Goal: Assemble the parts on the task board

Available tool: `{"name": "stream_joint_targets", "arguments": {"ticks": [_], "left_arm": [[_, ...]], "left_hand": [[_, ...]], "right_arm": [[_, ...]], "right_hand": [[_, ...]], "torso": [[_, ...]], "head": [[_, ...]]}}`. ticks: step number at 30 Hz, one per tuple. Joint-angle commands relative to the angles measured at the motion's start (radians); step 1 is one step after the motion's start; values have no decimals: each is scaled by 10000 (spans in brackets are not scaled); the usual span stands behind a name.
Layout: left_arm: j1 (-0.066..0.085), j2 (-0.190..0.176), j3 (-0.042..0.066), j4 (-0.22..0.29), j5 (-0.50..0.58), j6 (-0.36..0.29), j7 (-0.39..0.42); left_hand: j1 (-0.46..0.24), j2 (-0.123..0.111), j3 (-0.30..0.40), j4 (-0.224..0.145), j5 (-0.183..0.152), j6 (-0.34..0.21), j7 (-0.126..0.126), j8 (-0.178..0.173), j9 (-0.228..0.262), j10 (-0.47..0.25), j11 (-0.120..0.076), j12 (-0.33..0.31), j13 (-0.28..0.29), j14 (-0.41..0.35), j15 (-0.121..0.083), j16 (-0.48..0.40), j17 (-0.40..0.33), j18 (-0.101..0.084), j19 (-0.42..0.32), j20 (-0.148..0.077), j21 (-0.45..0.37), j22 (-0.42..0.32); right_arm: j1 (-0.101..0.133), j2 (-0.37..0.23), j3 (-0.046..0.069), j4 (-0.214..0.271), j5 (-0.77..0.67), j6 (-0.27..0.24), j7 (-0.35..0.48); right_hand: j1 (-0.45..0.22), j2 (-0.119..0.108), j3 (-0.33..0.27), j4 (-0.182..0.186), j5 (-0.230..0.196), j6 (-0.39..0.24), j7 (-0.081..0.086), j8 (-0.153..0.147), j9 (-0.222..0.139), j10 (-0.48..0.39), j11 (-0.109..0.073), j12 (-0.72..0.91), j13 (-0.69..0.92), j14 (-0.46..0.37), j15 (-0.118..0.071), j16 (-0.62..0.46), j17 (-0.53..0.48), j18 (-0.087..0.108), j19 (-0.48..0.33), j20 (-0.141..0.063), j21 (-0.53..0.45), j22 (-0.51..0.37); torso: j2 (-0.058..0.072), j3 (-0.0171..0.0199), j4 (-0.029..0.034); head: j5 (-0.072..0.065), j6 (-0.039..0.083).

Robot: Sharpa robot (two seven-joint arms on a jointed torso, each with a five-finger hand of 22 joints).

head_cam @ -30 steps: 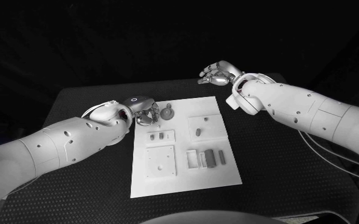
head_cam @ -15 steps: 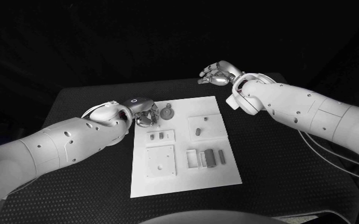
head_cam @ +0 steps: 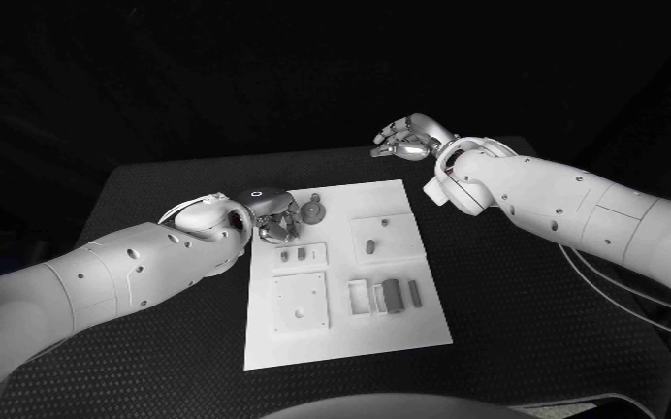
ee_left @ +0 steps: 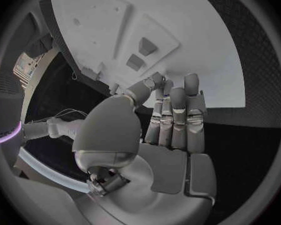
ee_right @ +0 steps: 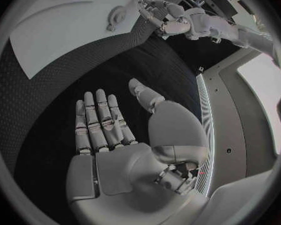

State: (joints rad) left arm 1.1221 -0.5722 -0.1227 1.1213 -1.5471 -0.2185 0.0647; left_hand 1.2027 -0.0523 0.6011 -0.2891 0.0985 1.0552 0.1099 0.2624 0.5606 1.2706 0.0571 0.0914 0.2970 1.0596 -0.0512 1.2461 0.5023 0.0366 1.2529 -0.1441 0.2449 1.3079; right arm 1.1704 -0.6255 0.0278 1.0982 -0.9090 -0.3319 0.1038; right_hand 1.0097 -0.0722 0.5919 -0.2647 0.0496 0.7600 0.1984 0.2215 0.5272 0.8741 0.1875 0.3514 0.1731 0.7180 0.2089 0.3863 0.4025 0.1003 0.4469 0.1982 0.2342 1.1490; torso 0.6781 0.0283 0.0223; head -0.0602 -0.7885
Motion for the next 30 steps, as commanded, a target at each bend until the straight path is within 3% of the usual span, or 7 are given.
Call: {"name": "stream_joint_targets", "arguments": {"ticks": [1, 30], "left_arm": [[-5, 36, -10, 22, -168, 224, -79], [-47, 189, -30, -130, -321, 179, -149]], "left_hand": [[9, 81, 38, -1, 47, 84, 11, 25, 17, 81, 20, 34, 11, 71, 1, 58, 17, 227, 19, -42, 51, 247], [4, 81, 50, 1, 59, 79, 13, 26, 14, 95, 19, 14, 18, 67, 0, 66, 23, 222, 12, -47, 73, 247]], "right_arm": [[-3, 0, 2, 16, 15, 101, 91], [-3, 9, 2, -5, 20, 95, 96]], "right_hand": [[-79, -22, -39, 8, 4, -57, 254, 65, -12, 83, 2, -62, -12, 70, -10, -36, -12, 66, 82, 16, -46, 14], [-78, -22, -42, 16, 4, -60, 255, 72, -27, 95, 1, -66, -56, 73, -10, -46, -28, 72, 84, 20, -68, 26]], "torso": [[3, 1, 4], [3, -1, -6]], "head": [[5, -3], [-23, -32]]}}
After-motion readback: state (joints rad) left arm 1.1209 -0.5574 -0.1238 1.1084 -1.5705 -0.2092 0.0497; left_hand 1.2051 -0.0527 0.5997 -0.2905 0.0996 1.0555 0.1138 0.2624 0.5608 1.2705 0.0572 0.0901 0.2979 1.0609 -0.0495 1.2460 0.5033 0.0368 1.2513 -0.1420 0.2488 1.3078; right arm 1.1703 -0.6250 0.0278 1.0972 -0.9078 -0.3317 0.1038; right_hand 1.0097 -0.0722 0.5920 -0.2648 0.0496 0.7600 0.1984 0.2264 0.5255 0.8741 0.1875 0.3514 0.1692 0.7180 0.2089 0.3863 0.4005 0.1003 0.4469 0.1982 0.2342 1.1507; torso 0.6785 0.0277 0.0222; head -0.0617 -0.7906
